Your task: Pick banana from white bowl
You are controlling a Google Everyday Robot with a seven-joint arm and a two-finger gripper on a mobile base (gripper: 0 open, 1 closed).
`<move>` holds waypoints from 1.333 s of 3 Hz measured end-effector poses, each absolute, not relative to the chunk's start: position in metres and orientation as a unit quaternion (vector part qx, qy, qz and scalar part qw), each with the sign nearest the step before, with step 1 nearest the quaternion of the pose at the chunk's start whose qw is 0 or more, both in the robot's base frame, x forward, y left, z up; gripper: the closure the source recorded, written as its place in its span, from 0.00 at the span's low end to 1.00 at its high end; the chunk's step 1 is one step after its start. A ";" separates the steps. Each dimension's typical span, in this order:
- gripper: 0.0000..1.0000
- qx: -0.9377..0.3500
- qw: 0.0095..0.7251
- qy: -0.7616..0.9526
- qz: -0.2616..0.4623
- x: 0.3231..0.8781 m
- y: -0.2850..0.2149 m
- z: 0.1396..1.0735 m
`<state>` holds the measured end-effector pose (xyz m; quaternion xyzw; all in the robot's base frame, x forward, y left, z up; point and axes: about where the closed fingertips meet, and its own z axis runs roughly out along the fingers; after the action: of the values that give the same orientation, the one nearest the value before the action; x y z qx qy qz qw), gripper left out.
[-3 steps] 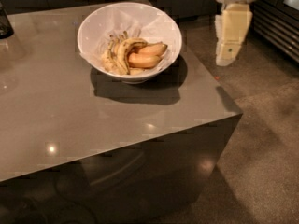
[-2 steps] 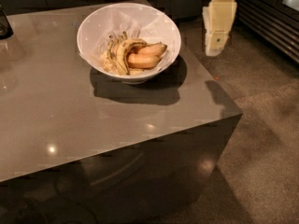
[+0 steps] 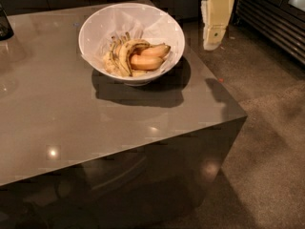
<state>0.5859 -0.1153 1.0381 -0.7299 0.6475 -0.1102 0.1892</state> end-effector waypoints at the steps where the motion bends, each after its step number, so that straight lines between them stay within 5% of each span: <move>1: 0.00 -0.758 0.181 0.616 -0.116 0.613 -0.098 1.038; 4: 0.00 -0.803 0.187 0.549 -0.138 0.667 -0.049 1.040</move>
Offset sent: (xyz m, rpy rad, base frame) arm 0.0640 0.0450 0.0003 -0.1467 0.0904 0.2488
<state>0.6668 -0.0490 1.0397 -0.8026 0.5493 -0.1384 0.1871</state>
